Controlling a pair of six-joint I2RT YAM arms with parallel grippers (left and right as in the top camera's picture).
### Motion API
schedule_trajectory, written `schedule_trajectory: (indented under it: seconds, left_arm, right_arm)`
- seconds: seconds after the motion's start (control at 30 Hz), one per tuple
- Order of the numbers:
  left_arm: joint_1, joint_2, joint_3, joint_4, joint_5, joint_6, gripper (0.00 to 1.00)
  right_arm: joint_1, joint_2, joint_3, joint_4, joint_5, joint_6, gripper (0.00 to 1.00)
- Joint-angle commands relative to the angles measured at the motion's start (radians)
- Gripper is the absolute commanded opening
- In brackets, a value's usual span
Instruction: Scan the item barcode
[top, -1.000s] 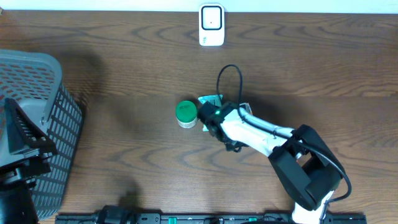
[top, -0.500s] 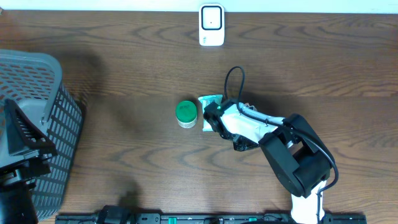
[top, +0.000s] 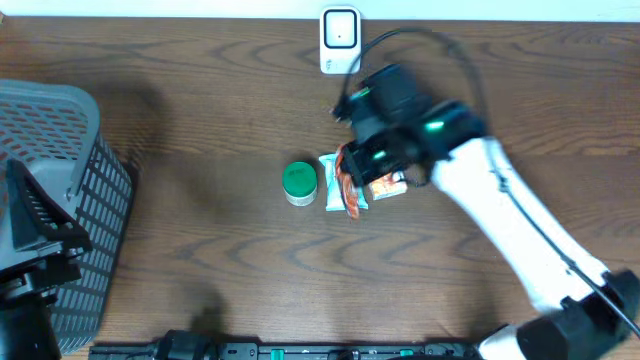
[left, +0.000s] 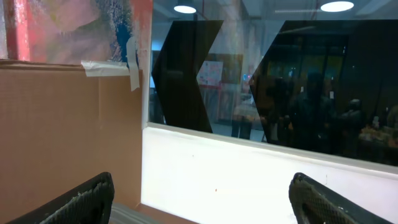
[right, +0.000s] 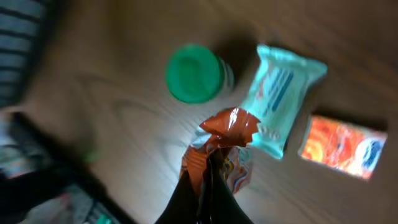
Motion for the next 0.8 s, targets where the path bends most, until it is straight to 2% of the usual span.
schedule_trajectory:
  seconds: [0.0, 0.17, 0.33, 0.4, 0.57, 0.77]
  left_arm:
    - [0.005, -0.01, -0.003, 0.004, -0.006, -0.008, 0.9]
    - [0.005, -0.01, -0.003, 0.002, -0.006, -0.008, 0.9]
    - [0.005, -0.01, -0.004, -0.002, -0.006, -0.008, 0.9]
    - [0.005, -0.01, -0.006, -0.002, -0.006, -0.008, 0.9]
    - [0.005, -0.009, -0.023, 0.003, -0.006, -0.008, 0.9]
    - [0.005, -0.008, -0.061, 0.039, -0.006, -0.008, 0.9]
  right_arm:
    - [-0.139, 0.015, -0.023, 0.04, -0.346, -0.201, 0.01]
    - [-0.265, 0.056, -0.123, 0.224, -0.568, -0.303, 0.01]
    - [-0.385, 0.135, -0.242, 0.602, -0.862, -0.303, 0.01]
    - [-0.418, 0.18, -0.261, 0.702, -0.932, -0.299, 0.01]
    - [-0.476, 0.31, -0.262, 0.785, -0.946, -0.3, 0.01]
    - [-0.554, 0.444, -0.262, 0.778, -0.902, -0.299, 0.01]
